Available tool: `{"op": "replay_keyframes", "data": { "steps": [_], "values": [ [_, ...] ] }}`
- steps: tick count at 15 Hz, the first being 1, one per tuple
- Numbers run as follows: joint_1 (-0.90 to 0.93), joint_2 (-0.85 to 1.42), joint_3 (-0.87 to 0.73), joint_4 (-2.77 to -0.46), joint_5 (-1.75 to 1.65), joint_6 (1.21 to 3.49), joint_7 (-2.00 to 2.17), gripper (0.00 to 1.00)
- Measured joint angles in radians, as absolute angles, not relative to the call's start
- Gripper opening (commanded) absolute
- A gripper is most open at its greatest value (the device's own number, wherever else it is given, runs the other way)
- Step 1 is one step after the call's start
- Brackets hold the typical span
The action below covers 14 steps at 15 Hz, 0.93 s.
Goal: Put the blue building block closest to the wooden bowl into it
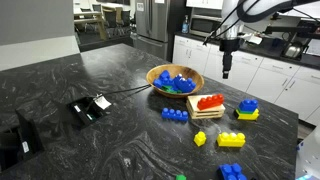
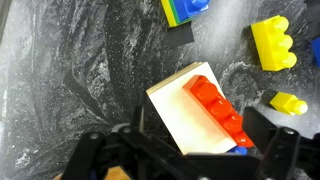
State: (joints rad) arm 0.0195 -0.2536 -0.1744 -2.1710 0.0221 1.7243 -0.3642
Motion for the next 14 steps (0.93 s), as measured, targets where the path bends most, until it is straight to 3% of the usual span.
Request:
{"op": "replay_keyframes", "data": {
  "steps": [7, 14],
  "values": [
    [0.019, -0.254, -0.158, -2.171, 0.021, 1.735, -0.358, 1.00],
    [0.028, -0.254, -0.043, -2.193, -0.022, 1.848, -0.197, 1.00]
  ]
}}
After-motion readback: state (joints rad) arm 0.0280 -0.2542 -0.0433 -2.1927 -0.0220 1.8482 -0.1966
